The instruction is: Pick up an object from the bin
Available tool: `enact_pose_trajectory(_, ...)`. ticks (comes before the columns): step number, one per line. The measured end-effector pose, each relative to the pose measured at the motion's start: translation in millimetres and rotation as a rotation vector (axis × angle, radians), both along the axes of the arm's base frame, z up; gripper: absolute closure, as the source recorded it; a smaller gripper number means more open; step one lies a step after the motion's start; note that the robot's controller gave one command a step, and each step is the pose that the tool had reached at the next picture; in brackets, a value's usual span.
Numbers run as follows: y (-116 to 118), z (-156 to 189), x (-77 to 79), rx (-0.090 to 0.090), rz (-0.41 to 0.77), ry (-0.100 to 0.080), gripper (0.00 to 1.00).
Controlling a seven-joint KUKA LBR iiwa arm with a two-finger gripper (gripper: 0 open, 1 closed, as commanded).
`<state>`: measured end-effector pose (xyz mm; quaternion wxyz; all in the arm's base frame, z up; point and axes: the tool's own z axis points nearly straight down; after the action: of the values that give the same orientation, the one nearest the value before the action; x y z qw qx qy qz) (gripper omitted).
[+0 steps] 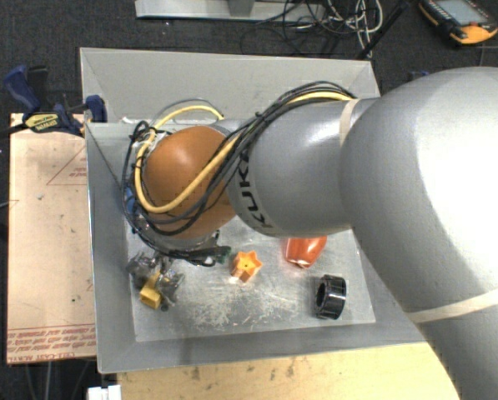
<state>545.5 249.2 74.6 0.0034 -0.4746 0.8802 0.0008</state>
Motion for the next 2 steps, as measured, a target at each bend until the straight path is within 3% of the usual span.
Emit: enact_pose_trajectory(2, -1.0, 23.5, -3.6, -0.004, -0.001, 0.011, 1.0)
